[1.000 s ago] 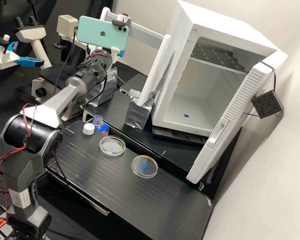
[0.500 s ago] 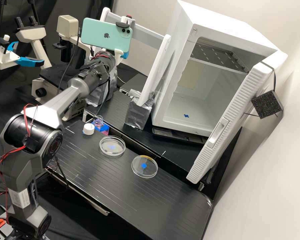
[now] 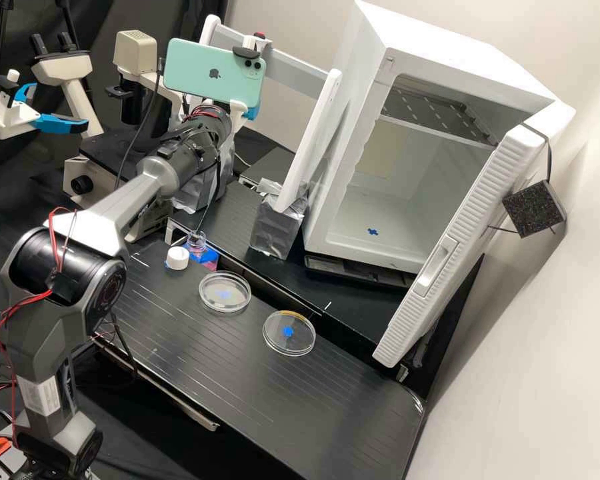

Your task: Use the pipette

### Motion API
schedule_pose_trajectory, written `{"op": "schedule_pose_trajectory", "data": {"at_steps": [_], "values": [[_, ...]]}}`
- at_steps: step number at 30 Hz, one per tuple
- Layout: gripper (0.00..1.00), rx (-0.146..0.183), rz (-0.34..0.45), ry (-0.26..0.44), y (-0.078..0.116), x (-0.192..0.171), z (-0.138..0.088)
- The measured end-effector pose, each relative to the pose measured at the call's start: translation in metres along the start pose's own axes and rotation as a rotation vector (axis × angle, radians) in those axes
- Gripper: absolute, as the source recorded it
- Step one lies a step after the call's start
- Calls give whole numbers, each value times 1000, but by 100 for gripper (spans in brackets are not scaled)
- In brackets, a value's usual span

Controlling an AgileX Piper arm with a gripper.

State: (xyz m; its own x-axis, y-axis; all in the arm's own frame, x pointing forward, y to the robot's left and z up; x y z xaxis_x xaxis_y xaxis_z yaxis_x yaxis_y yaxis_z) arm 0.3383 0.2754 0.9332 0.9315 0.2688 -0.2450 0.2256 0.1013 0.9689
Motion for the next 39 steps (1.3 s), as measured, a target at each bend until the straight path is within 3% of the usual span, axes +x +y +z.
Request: {"op": "schedule_pose_trajectory", "data": {"at_steps": [2,10,16,17,18,21,22,23,24,25,26,27,28,29,31,34,36,39], "values": [[100,-13,10,-9,1,0,1],[100,-7,34,-17,0,1,0],[100,-11,22,-30,-16,-3,10],[100,-9,15,-31,-20,-6,13],[100,13,18,-28,-21,-10,13],[100,20,27,-54,-27,-30,16],[100,35,44,-91,-30,-38,23],[100,13,109,-151,-29,-53,30],[100,30,138,-188,-32,-60,39],[100,2,209,-231,-33,-72,50],[100,28,302,-252,-31,-81,58],[100,1,378,-241,-28,-90,62],[100,2,462,-210,-28,-99,67],[100,34,540,-154,-29,-106,71],[100,71,657,35,-33,-122,70],[100,79,730,232,-47,-138,76],[100,82,761,291,-54,-148,84],[100,109,763,267,-60,-153,97]]}}
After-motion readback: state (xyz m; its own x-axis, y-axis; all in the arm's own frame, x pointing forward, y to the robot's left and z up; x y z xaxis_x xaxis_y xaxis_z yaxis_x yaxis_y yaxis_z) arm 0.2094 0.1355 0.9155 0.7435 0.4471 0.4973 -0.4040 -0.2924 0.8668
